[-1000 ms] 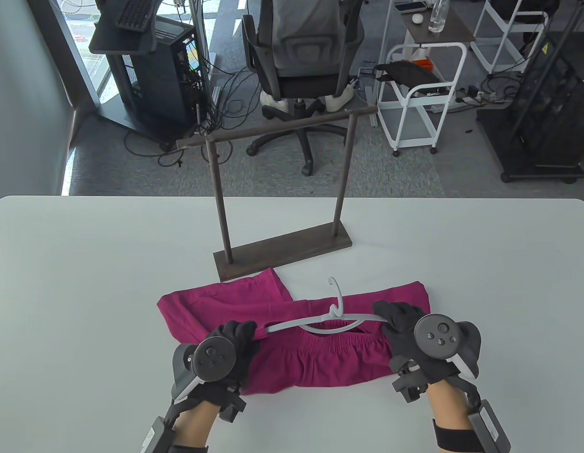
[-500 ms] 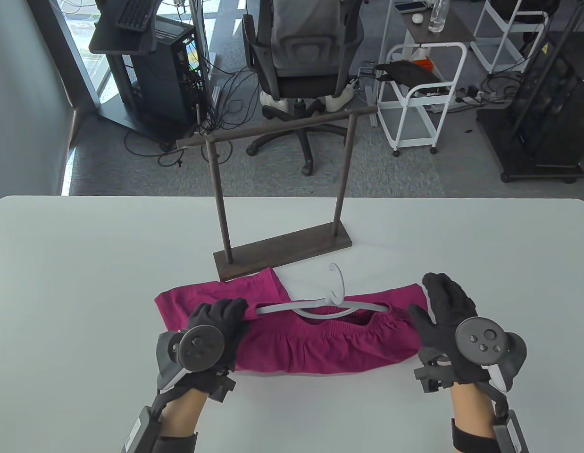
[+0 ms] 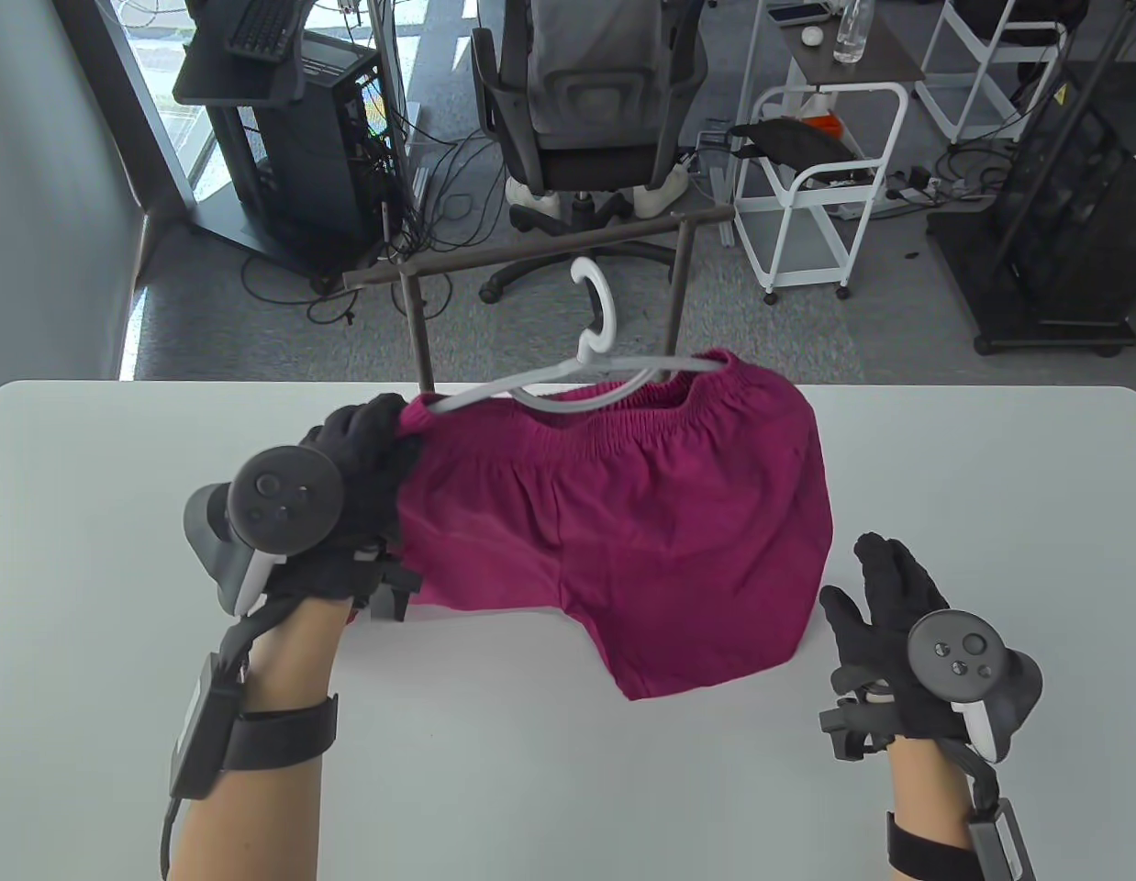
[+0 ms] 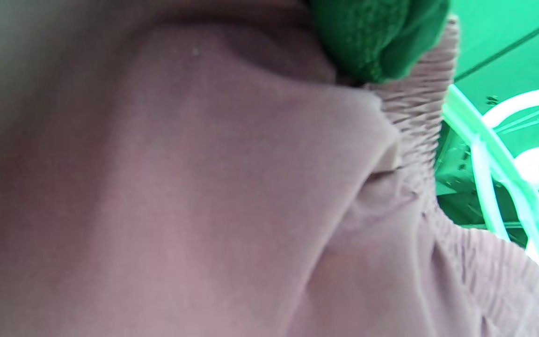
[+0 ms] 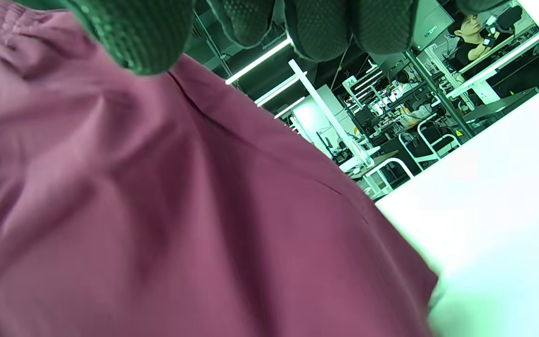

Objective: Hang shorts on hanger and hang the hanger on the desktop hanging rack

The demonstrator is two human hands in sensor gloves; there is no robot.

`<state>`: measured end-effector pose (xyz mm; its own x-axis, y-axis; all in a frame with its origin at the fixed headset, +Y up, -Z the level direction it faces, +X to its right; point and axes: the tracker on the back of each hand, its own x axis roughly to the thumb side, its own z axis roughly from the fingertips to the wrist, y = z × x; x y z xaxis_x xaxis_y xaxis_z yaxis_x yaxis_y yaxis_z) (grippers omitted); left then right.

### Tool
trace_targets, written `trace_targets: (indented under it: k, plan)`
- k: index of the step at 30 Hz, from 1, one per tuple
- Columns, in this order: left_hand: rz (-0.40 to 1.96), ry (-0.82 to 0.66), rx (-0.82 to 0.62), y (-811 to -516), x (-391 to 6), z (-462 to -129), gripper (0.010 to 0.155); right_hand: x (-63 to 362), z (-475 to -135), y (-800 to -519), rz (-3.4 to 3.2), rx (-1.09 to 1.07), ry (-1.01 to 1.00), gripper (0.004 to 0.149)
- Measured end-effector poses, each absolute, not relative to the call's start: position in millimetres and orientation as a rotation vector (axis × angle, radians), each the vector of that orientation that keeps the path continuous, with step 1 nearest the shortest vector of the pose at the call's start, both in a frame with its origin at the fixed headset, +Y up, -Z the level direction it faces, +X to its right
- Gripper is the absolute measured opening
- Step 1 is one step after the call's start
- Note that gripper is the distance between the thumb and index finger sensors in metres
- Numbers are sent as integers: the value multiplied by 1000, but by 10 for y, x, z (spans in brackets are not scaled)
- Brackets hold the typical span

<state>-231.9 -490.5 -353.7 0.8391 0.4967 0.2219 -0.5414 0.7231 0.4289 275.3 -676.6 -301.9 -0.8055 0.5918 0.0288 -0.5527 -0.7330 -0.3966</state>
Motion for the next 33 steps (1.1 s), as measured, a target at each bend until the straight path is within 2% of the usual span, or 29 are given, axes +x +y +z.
trace_targets:
  k: [1, 5, 11, 20, 33]
  plan:
    - [575, -63, 500, -4771, -2363, -3582, 57, 2747, -3026, -6769, 2464, -128, -513, 75]
    - [619, -1, 447, -4549, -2462, -3682, 57, 2740, -3028, -6772, 2474, -127, -504, 75]
    - [653, 90, 358, -4513, -2582, -3831, 57, 2710, -3032, -6782, 2494, -122, -490, 75]
    - [722, 200, 202, -4972, -2798, -4079, 57, 2624, -3062, -6809, 2537, -82, -445, 75]
    - [748, 257, 112, -5562, -2979, -4201, 57, 2565, -3102, -6856, 2594, -73, -403, 75]
